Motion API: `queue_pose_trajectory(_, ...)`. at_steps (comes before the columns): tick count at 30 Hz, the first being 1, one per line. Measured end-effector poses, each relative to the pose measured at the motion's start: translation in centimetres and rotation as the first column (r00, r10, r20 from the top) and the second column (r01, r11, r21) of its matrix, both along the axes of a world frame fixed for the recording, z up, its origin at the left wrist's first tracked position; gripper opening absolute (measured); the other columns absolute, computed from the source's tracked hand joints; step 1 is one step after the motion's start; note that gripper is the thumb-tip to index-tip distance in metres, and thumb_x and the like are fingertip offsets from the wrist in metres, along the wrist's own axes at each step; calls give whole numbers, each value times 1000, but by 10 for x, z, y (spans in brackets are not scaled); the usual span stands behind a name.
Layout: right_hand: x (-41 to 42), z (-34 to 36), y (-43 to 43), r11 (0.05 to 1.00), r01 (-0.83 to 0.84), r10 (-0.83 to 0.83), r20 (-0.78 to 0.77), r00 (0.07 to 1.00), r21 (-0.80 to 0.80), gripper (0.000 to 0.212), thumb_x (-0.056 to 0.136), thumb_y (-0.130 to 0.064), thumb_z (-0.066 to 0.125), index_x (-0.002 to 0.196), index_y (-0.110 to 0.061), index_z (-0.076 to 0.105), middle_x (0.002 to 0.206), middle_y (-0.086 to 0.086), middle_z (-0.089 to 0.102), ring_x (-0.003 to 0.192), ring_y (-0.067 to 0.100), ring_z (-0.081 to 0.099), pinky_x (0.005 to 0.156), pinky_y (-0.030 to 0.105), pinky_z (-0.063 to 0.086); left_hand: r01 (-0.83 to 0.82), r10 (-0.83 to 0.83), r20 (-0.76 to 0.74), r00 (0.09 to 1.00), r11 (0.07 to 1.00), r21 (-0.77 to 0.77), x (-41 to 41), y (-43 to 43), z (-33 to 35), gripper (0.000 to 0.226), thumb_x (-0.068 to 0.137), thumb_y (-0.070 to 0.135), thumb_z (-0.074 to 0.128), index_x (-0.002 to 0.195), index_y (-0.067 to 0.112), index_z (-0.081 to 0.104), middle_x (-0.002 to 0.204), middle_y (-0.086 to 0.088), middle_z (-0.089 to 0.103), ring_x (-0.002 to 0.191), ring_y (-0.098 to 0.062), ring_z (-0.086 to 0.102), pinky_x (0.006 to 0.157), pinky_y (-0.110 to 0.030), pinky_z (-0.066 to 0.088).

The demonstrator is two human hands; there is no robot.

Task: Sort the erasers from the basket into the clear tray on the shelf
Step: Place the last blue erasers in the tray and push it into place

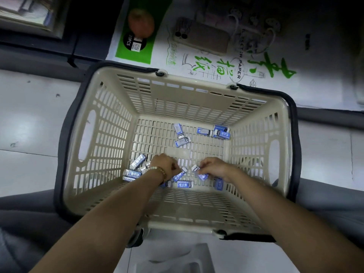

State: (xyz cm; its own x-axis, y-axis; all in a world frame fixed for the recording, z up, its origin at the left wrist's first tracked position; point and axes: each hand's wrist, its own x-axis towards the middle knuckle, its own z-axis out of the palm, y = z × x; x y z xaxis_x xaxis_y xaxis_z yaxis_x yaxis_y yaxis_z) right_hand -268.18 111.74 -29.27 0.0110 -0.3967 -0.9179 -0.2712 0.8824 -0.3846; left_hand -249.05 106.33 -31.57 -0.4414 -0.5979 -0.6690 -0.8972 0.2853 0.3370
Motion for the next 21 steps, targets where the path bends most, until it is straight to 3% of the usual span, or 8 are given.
queue_pose_trajectory(5, -20, 0, 3, 967, 256, -256, 20, 967, 0, 14, 82, -6, 69, 79, -14, 58, 81, 6, 61, 69, 14, 54, 58, 23, 44, -1, 1, 25, 1000, 1000, 13, -6, 1, -3, 30, 67, 52, 75, 84, 28, 70, 96, 4, 69, 94, -12, 63, 90, -27, 47)
queue_pose_trajectory(11, -15, 0, 3, 908, 418, -418, 19, 908, -40, 17, 81, -6, 70, 82, -16, 56, 83, 3, 61, 67, 11, 53, 57, 22, 43, 4, -4, 11, 1000, 1000, 5, -6, 7, 0, 25, 70, 46, 74, 86, 28, 66, 104, -3, 55, 95, -20, 56, 86, -26, 41)
queue_pose_trajectory(14, -11, 9, -5, 888, 456, -450, 107, 887, -49, 23, 80, -8, 71, 100, -15, 61, 92, 2, 63, 82, 12, 55, 75, 25, 47, -57, 58, -23, 998, 996, 61, -3, 1, 3, 23, 77, 34, 73, 92, 20, 62, 104, -7, 60, 97, -23, 57, 85, -27, 44)
queue_pose_trajectory(17, -5, 32, -23, 848, 525, -492, 270, 828, -66, 48, 83, -9, 67, 128, -12, 51, 119, 1, 60, 107, 14, 51, 101, 31, 39, -264, 297, -133, 945, 938, 224, -2, -16, 24, 16, 80, 9, 70, 89, 7, 57, 87, -8, 61, 93, -22, 56, 88, -34, 49)
queue_pose_trajectory(19, -1, 59, -42, 829, 551, -486, 362, 796, -97, 58, 85, -9, 64, 138, -8, 40, 116, 0, 61, 104, 12, 55, 97, 27, 43, -250, 296, -188, 936, 940, 232, -1, -35, 53, 15, 85, 8, 64, 99, 4, 59, 82, -3, 56, 87, -17, 52, 76, -23, 49)
queue_pose_trajectory(21, 1, 98, -63, 841, 512, -415, 397, 819, -178, 53, 86, -6, 62, 136, -6, 44, 103, -1, 65, 91, 9, 60, 84, 22, 48, -212, 263, -220, 939, 950, 230, -1, -59, 91, 18, 89, 16, 60, 102, 3, 60, 87, -5, 55, 86, -18, 52, 71, -22, 42)
